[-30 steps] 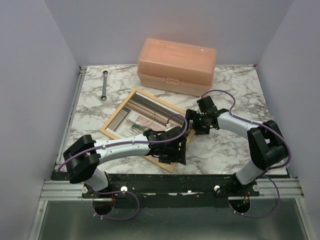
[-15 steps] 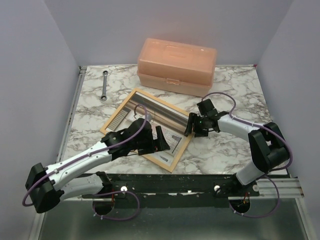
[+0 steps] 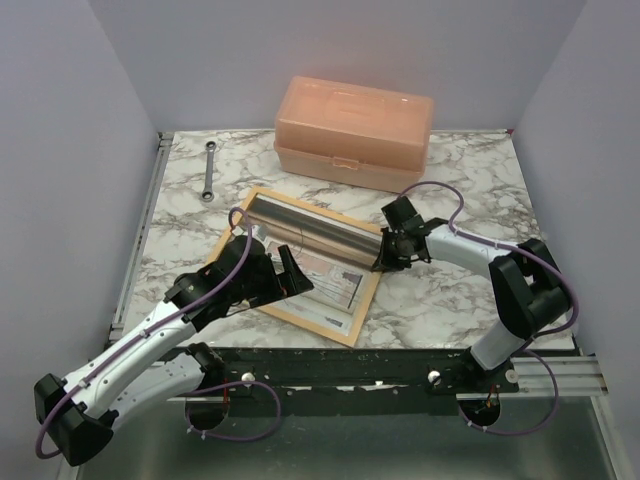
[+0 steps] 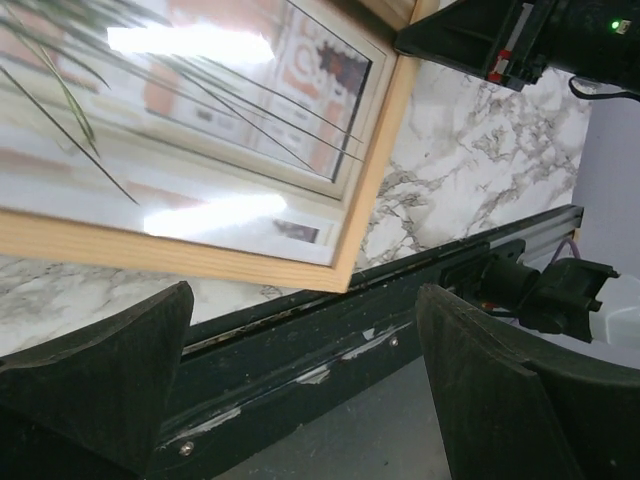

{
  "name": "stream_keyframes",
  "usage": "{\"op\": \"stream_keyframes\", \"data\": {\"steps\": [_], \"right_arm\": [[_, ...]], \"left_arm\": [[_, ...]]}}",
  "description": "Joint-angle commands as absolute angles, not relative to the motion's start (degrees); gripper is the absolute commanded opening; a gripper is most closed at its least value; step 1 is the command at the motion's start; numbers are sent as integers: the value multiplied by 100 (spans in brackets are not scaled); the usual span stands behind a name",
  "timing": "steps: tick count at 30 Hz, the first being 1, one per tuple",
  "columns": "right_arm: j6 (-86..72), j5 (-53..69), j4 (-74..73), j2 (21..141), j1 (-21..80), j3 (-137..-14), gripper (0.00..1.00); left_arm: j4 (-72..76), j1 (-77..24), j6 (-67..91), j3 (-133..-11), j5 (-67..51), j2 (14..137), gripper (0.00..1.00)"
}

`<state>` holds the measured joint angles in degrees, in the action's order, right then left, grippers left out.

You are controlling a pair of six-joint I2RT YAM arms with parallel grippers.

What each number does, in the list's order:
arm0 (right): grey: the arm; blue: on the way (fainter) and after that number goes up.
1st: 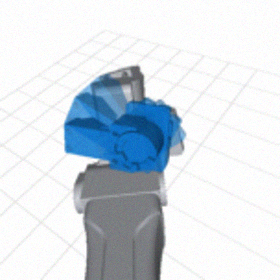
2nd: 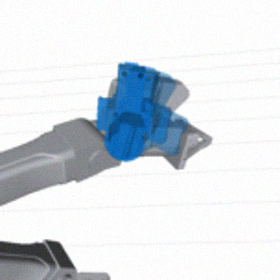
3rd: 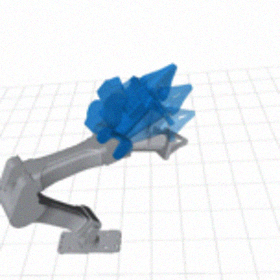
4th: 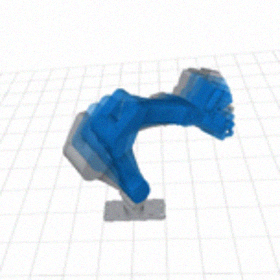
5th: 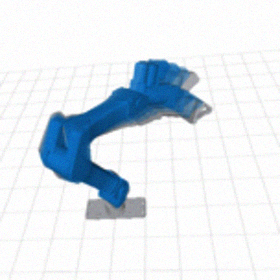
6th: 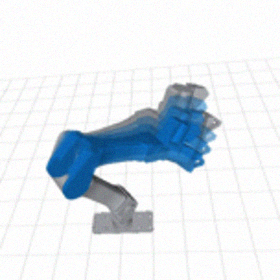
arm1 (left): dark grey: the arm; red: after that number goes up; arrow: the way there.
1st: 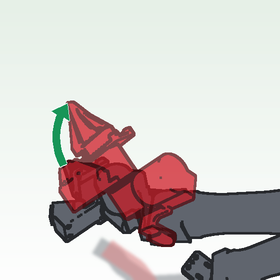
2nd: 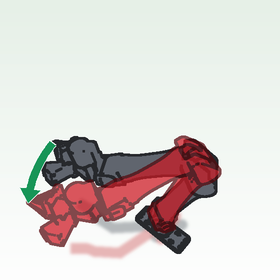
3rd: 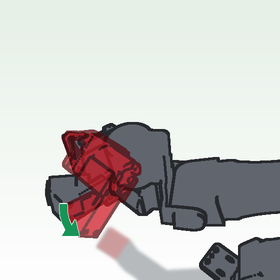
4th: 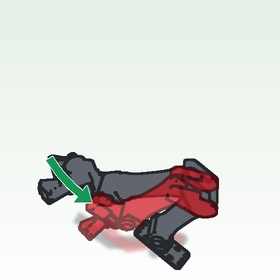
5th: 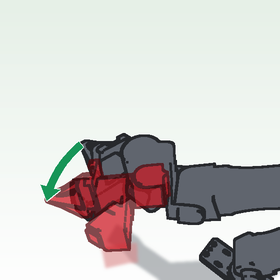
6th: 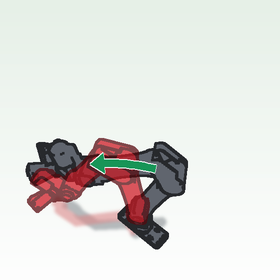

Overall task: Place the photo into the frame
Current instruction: Adjust the photo frame at the center of the board.

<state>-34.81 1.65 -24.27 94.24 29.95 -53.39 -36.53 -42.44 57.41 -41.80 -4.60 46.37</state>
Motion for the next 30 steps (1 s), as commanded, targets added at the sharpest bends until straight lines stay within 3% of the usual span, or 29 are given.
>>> {"op": "stream_keyframes", "data": {"steps": [1, 10, 23, 25, 28, 30], "right_arm": [[-2824, -459, -3089, 9616, 3094, -5417, 3], [-2517, -1443, -3388, 9628, 3083, -5752, 1], [-1940, -2252, -3266, 9659, 2495, -6208, 1], [-1940, -2363, -3336, 9673, 2437, -6324, 9], [-1983, -2182, -3450, 9632, 2380, -6437, 50], [-2061, -1926, -3503, 9537, 2366, -6410, 70]], "left_arm": [[-3876, -4086, 5531, -4092, -404, 4685, 95], [-4003, -3824, 5345, -3914, -328, 4858, 95], [-5197, -3362, 5251, -3897, 1208, 5362, 97], [-5118, -3230, 5202, -3802, 1199, 5451, 97], [-4995, -3022, 5135, -3679, 1195, 5573, 97], [-4937, -2875, 5077, -3615, 1204, 5638, 97]]}}
